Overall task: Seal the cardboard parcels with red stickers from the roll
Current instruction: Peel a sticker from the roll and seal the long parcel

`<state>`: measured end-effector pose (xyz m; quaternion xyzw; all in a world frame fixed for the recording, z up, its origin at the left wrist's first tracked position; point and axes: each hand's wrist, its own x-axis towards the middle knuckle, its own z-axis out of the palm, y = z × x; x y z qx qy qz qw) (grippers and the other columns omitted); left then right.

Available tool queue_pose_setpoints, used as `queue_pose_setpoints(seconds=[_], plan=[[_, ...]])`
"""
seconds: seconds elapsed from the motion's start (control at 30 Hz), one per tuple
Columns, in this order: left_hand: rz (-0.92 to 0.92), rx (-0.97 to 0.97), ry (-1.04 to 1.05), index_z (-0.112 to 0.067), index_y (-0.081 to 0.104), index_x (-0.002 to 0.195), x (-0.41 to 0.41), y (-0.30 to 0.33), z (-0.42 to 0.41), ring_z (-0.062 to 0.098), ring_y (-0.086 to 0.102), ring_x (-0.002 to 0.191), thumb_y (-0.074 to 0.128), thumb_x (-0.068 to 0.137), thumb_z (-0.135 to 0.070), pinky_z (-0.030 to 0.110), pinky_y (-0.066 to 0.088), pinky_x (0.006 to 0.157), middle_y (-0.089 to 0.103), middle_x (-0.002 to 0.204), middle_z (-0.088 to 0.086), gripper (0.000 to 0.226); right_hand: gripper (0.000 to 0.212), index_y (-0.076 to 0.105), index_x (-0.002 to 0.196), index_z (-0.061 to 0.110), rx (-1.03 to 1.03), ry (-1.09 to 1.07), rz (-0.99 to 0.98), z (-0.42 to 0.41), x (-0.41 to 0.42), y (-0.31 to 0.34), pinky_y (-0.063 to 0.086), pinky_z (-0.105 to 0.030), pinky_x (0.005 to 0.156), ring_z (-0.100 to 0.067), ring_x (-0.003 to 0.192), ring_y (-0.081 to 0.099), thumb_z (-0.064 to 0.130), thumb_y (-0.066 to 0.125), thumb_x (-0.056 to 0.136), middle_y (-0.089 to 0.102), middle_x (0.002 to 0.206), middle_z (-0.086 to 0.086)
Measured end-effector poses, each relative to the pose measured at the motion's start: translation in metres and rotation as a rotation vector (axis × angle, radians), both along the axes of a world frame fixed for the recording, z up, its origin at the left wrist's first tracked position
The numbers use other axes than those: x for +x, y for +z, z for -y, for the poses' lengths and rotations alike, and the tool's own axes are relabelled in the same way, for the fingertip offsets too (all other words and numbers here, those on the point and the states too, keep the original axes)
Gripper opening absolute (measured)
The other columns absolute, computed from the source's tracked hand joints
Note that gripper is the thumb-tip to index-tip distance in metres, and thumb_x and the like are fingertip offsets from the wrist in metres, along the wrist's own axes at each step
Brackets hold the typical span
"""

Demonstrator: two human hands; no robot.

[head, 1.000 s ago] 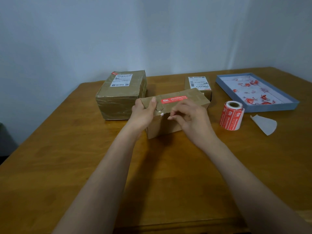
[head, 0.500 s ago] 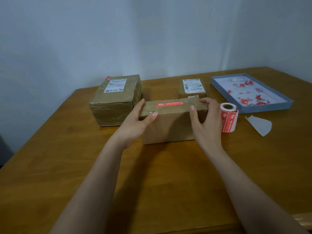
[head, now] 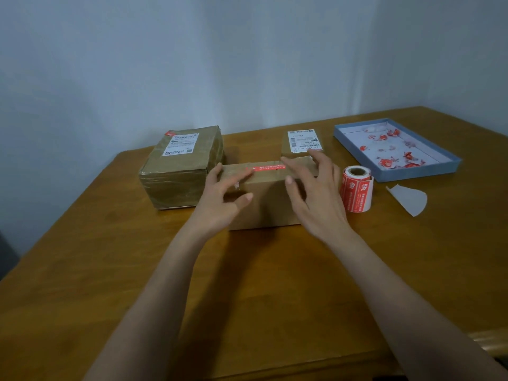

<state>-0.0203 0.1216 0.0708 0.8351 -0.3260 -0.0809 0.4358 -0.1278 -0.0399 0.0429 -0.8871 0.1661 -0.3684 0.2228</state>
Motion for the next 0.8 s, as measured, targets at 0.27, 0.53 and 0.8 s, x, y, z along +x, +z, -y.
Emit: queue_pose_setpoints(seconds=[0.27,0.53,0.8], plan=[[0.172,-0.084,0.098,-0.037,0.06,0.128,0.009,-0.005,0.0,0.02,0.036,0.134,0.06,0.094,-0.019,0.038,0.036,0.108,0.035,0.147,0.0,0.038,0.041,0.049,0.128,0.022,0.375,-0.053,0.173,0.018,-0.005,-0.006,0.044,-0.031,0.1,-0.011,0.125,0.04,0.042,0.055,0.094,0.042,0.136,0.002],[-0.305,-0.389,0.318,-0.025,0.054,0.131,0.003,0.013,-0.008,0.025,0.056,0.111,0.044,0.102,-0.033,0.034,0.058,0.064,0.055,0.118,-0.003,0.031,0.057,0.026,0.148,0.04,1.062,0.387,0.052,0.012,-0.023,-0.004,0.048,-0.046,0.1,-0.024,0.126,0.05,0.058,0.031,0.095,0.041,0.148,-0.001],[-0.71,-0.37,0.227,-0.028,0.042,0.139,-0.014,0.01,-0.004,0.032,0.074,0.079,0.042,0.101,-0.041,0.039,0.061,0.068,0.061,0.127,0.011,0.041,0.052,0.03,0.142,0.053,1.19,0.645,-0.065,-0.014,-0.013,0.001,0.053,-0.056,0.088,-0.02,0.124,0.05,0.051,0.048,0.094,0.045,0.141,0.012]])
